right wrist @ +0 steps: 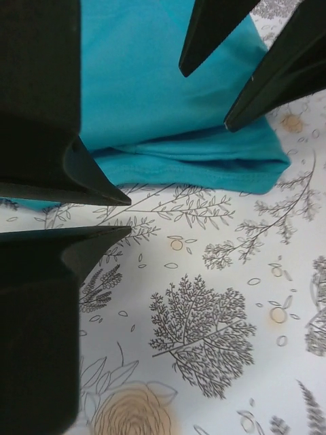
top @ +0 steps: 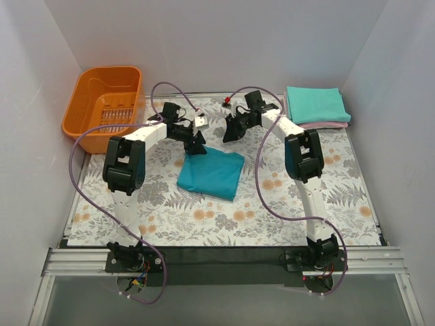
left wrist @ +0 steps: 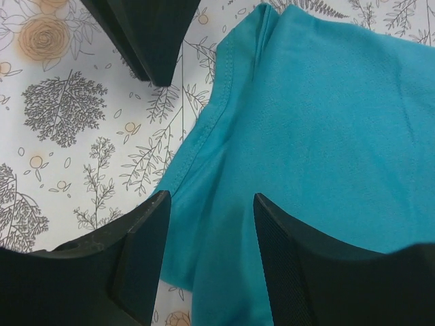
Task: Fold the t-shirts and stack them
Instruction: Fold the tshirt
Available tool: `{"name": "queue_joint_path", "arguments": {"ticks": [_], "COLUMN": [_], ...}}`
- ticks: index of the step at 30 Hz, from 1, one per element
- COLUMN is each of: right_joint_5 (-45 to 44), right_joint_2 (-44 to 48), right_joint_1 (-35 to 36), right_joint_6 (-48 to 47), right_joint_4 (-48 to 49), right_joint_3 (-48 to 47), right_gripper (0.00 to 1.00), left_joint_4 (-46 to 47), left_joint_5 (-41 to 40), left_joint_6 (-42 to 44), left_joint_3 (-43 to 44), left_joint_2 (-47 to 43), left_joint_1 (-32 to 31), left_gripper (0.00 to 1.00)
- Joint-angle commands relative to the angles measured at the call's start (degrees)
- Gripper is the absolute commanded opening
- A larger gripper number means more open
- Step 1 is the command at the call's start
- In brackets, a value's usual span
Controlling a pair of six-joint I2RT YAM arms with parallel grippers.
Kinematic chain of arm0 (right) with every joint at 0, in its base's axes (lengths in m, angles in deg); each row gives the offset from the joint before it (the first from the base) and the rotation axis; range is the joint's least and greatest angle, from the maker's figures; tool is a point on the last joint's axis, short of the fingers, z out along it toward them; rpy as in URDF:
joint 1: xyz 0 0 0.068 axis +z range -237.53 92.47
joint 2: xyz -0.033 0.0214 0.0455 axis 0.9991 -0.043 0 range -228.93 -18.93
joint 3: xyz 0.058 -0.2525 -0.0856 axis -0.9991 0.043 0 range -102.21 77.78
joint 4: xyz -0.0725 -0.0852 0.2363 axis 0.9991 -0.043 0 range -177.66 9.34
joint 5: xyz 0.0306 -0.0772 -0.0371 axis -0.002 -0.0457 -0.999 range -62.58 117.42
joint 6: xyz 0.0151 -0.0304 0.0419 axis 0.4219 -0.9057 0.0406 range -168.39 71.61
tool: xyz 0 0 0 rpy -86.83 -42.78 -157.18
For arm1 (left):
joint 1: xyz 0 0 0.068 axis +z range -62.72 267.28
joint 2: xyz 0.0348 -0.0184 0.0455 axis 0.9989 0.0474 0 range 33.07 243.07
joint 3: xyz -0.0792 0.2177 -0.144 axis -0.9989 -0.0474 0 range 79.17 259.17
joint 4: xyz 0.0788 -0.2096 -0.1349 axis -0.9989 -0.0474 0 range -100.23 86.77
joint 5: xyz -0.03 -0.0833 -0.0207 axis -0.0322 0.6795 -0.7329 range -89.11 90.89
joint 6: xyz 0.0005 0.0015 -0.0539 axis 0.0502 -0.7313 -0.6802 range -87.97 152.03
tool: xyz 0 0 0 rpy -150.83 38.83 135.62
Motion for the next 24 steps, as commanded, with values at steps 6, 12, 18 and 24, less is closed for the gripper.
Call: {"name": "queue_joint_path", "arguments": {"ticks": [6, 12, 18, 24], "right_joint_5": [4.3, 5.1, 6.0, 7.8], "right_joint_2": [-2.1, -0.4, 1.6, 7.0], "right_joint_1": [0.4, 1.0, 2.8, 5.3], "right_joint_6": [3.9, 2.7, 1.4, -0.7], "right_joint_4": [5.2, 5.2, 5.2, 5.2], "right_joint_3": [-2.3, 3.6, 10.2, 19.0], "right_gripper": [0.23, 0.24, 0.25, 0.24], "left_joint_4": [1.8, -1.2, -3.0, -5.1], "left_joint_5": [1.9, 1.9, 1.8, 3.6], "left_joint_6": [6.0, 6.6, 7.2, 6.0], "left_joint_3": [1.2, -1.4, -7.7, -16.4], "left_joint_2": [-0.6, -0.2, -2.6, -11.1], "left_joint_1": [-2.0, -3.3, -4.5, -5.9], "left_gripper": [0.46, 0.44, 0.39, 0.36]}}
